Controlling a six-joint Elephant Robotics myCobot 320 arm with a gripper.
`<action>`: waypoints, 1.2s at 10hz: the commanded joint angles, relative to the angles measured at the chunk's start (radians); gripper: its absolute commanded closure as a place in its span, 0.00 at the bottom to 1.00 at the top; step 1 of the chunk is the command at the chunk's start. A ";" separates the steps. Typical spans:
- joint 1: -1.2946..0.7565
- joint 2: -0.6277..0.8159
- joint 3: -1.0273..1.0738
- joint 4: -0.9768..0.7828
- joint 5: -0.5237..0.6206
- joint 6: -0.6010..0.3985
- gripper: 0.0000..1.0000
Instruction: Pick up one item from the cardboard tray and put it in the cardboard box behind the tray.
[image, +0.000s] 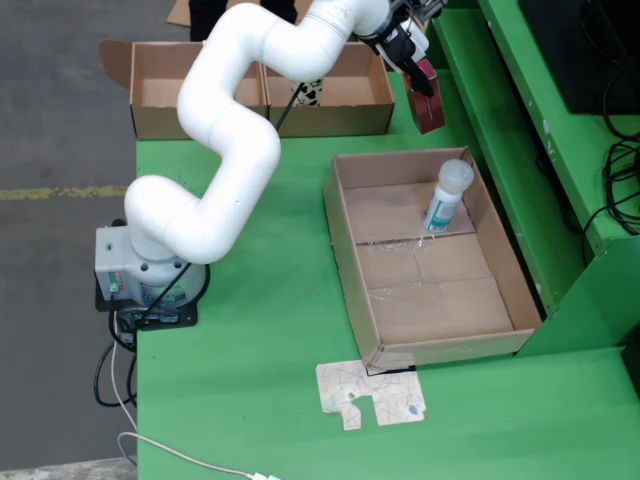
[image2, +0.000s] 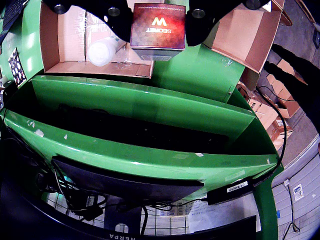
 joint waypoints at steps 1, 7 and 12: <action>0.005 0.029 0.026 0.014 -0.012 -0.005 1.00; 0.005 0.029 0.026 0.014 -0.012 -0.005 1.00; 0.065 0.098 0.026 -0.171 -0.036 0.090 1.00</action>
